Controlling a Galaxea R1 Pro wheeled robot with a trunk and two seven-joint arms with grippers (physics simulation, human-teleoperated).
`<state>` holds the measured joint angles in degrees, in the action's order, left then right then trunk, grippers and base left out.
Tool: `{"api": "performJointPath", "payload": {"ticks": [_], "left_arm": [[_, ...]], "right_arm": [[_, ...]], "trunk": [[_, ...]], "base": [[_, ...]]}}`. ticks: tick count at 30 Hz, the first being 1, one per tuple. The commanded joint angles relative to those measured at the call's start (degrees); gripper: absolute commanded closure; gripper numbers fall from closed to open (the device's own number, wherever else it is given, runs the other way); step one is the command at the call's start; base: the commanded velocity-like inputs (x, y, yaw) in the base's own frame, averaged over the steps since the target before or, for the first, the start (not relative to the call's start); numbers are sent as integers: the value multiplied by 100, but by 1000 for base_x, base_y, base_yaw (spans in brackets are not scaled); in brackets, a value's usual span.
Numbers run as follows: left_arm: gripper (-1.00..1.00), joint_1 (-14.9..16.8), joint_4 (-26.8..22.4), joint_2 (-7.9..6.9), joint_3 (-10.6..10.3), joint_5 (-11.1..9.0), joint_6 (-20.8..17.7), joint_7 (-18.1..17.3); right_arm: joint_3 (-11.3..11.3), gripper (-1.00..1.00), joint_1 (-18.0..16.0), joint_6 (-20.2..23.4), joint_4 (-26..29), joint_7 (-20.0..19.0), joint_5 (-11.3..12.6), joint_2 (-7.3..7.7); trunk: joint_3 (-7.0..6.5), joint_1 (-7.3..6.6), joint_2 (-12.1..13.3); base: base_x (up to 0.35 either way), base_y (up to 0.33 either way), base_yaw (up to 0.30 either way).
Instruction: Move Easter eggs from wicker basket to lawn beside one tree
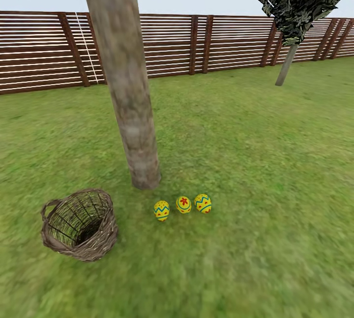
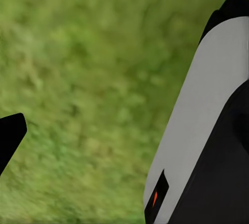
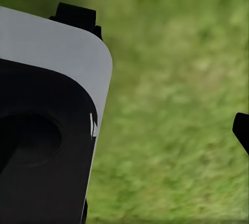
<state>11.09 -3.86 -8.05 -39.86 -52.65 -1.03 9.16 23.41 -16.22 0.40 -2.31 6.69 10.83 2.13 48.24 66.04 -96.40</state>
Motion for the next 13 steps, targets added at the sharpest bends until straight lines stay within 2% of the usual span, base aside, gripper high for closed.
{"api": "performJointPath", "payload": {"ticks": [1, 13], "left_arm": [[-100, 0, -14, -4, -50, -44, -11, 33], [-100, 0, -13, -6, -48, -44, -11, 33]], "right_arm": [[49, -100, -4, 4, -6, 8, 51, -2], [49, -100, -4, 4, -6, 8, 51, -2]], "trunk": [[4, -1, -2], [4, -1, -2]], "base": [[0, 0, 0], [0, 0, 0]]}}
